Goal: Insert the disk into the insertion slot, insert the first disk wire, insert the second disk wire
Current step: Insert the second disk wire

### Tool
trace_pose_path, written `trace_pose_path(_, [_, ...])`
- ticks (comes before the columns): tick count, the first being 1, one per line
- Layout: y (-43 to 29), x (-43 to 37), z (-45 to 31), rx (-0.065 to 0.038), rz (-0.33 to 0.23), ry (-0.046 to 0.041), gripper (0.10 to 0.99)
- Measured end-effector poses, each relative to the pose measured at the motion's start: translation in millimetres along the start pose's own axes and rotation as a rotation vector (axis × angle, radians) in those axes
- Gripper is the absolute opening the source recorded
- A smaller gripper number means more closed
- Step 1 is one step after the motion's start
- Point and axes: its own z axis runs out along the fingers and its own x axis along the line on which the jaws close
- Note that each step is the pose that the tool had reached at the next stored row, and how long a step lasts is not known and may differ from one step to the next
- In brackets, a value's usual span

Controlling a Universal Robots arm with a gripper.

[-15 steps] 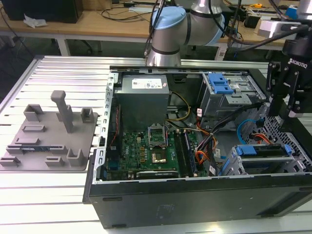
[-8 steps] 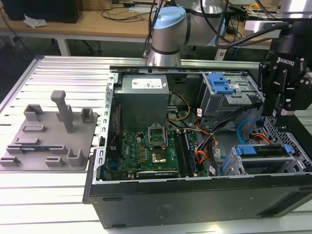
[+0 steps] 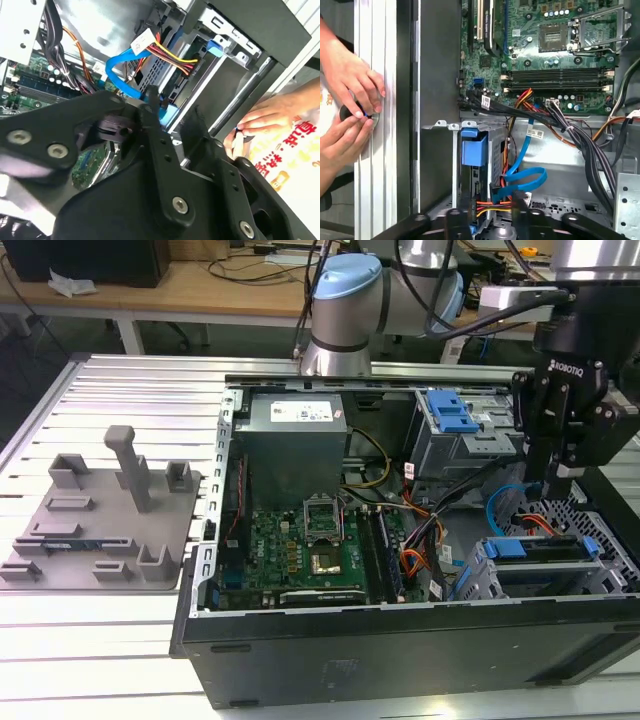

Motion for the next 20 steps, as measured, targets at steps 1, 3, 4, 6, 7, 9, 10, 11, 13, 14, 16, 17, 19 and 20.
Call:
trace_pose_path(1, [1.7, -0.3, 0.4, 0.001, -0.004, -0.0001, 0.4])
trace_pose_path(3, [7.2, -0.8, 0.9, 0.003, -0.008, -0.0001, 0.329])
trace_pose_path(4, [9.5, -1.1, 1.6, 0.004, -0.011, -0.0004, 0.329])
trace_pose_path(6, [9.8, -1.7, 2.8, 0.013, -0.021, -0.0001, 0.329])
trace_pose_path(7, [9.8, -1.9, 3.4, 0.023, -0.023, 0.0003, 0.329])
trace_pose_path(9, [9.8, -2.1, 4.1, 0.032, -0.02, 0.0009, 0.329])
trace_pose_path(10, [10.0, -2.2, 4.3, 0.034, -0.019, 0.0011, 0.329])
trace_pose_path(11, [10.0, -2.2, 4.4, 0.034, -0.018, 0.0014, 0.329])
trace_pose_path(13, [10.1, -2.4, 4.6, 0.033, -0.016, 0.0012, 0.329])
trace_pose_path(14, [10.1, -2.5, 4.8, 0.032, -0.013, 0.0015, 0.329])
trace_pose_path(16, [10.1, -2.7, 5.3, 0.028, -0.003, 0.0023, 0.329])
trace_pose_path(17, [10.1, -2.8, 5.5, 0.026, 0.002, 0.0028, 0.329])
trace_pose_path(19, [10.2, -2.9, 5.9, 0.022, 0.013, 0.0053, 0.329])
trace_pose_path(20, [10.2, -3.0, 6.0, 0.021, 0.015, 0.0067, 0.329])
